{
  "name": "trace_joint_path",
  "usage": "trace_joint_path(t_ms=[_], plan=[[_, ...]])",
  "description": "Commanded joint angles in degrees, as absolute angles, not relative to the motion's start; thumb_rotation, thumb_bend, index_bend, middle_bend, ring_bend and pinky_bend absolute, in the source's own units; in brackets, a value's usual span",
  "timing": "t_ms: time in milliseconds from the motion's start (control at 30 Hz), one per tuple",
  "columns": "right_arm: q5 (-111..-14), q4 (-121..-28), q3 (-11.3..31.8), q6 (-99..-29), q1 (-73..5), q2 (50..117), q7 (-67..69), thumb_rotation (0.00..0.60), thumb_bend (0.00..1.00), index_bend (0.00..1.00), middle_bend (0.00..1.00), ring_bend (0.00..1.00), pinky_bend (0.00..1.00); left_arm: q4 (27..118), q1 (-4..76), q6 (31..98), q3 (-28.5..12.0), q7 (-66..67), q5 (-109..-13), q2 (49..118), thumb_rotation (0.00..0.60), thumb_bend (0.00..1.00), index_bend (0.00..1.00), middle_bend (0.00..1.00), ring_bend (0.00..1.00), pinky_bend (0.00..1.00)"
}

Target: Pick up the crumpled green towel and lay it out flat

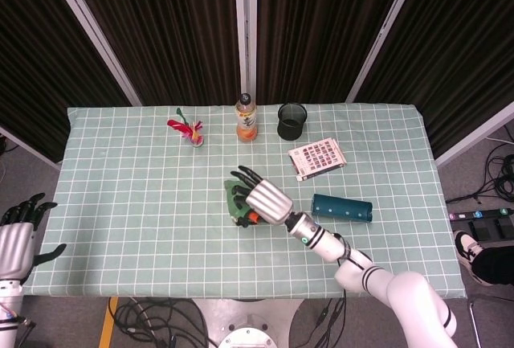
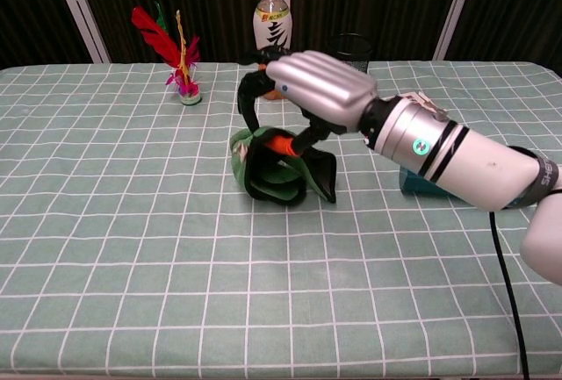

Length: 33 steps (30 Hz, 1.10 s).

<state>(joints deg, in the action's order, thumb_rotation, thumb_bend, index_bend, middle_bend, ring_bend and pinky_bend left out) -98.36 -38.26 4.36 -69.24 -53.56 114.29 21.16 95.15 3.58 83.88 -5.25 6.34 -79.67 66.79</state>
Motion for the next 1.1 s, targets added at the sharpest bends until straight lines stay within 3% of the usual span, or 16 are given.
trace_joint_path(t_ms=[33,267,533,800,1100], plan=[[-94.96,-42.94,8.07,-66.26,-55.82,111.43,18.97,0.600,0.45,0.81,0.34,0.06,0.00,94.86,5.58,82.06,-6.56,3.65,-79.98,67.70,0.600,0.14,0.31,0.24,0.19,0.21],[-89.26,-53.13,13.97,-62.49,-57.70,105.88,11.65,0.600,0.45,0.81,0.33,0.06,0.00,93.41,10.67,77.02,-9.80,-3.12,-78.72,70.70,0.600,0.14,0.32,0.24,0.19,0.23],[-82.97,-61.50,18.95,-58.53,-58.83,100.06,4.79,0.600,0.44,0.80,0.31,0.05,0.00,91.45,17.54,66.77,-14.54,-13.37,-71.81,75.28,0.600,0.12,0.33,0.24,0.19,0.23],[-78.00,-65.33,22.18,-57.53,-59.88,98.02,-2.13,0.600,0.45,0.80,0.31,0.04,0.00,88.38,24.08,58.60,-17.78,-15.84,-65.01,80.60,0.600,0.10,0.33,0.24,0.19,0.24],[-71.63,-69.26,25.18,-57.78,-61.54,98.62,-11.60,0.600,0.45,0.78,0.30,0.04,0.00,85.72,29.56,53.98,-18.77,-11.36,-58.59,85.91,0.600,0.06,0.33,0.23,0.19,0.25]])
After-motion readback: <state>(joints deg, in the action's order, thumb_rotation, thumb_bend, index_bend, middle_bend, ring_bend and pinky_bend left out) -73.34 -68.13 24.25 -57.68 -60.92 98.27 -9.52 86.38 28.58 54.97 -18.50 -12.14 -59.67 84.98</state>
